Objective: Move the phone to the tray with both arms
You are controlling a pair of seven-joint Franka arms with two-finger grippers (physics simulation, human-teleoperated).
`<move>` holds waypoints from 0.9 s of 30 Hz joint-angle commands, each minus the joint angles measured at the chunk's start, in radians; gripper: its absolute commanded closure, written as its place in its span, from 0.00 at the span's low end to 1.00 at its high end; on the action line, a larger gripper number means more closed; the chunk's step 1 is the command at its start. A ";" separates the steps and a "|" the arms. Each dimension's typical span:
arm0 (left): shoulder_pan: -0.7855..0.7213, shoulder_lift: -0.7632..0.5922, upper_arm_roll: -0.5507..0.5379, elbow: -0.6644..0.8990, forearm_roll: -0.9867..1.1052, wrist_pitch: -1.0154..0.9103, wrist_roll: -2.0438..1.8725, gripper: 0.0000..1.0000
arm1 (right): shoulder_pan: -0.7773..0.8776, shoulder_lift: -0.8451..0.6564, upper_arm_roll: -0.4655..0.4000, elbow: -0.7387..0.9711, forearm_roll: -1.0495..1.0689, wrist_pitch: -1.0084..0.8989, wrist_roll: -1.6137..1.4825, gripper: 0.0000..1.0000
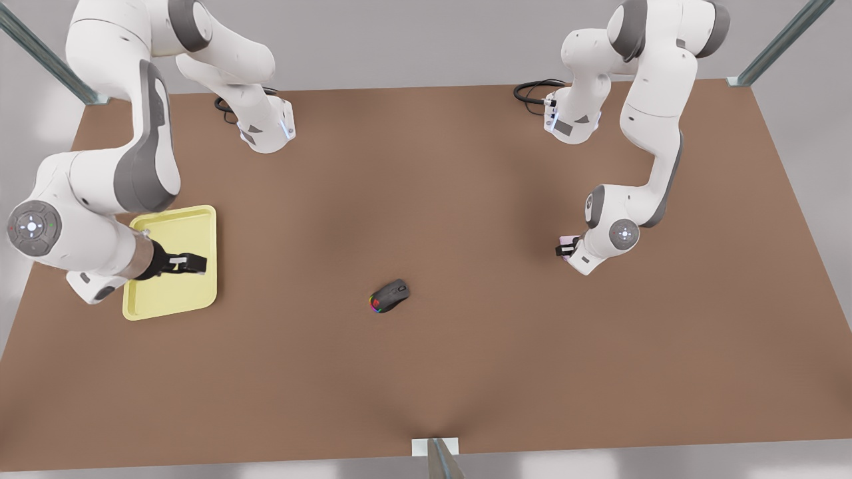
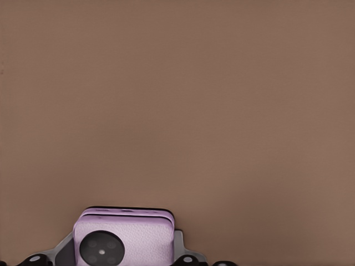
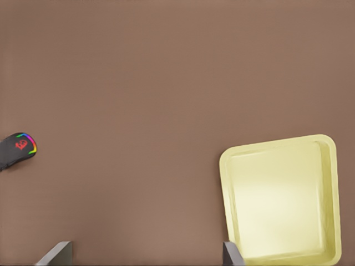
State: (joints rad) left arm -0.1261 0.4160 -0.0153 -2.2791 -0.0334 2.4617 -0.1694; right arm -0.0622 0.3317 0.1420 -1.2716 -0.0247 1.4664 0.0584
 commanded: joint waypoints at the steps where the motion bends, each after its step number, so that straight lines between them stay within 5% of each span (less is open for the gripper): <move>1: 0.000 0.000 0.000 0.001 -0.014 0.002 0.007 0.31 | 0.001 0.000 -0.002 0.029 -0.003 -0.106 0.001 0.00; 10: -0.001 -0.016 0.000 0.012 -0.023 -0.020 -0.012 0.36 | -0.050 0.015 -0.013 0.029 -0.061 0.002 0.005 0.00; 15: -0.181 -0.036 -0.009 0.130 -0.026 -0.193 -0.315 0.36 | -0.047 -0.017 -0.006 0.023 -0.052 0.015 0.006 0.00; 17: -0.289 -0.003 -0.015 0.268 -0.040 -0.331 -0.450 0.36 | -0.050 -0.029 -0.007 0.024 -0.049 0.017 0.006 0.00; 21: -0.592 0.270 -0.014 0.811 -0.123 -0.616 -0.863 0.36 | -0.053 -0.026 -0.009 0.014 -0.015 0.035 0.006 0.00; 27: -0.793 0.543 -0.012 1.217 -0.169 -0.610 -1.113 0.35 | -0.045 -0.019 -0.006 0.012 -0.020 0.091 0.005 0.00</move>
State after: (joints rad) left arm -0.9035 0.9328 -0.0287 -1.1022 -0.1753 1.9434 -0.6531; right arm -0.1074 0.3107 0.1356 -1.2604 -0.0475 1.5117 0.0626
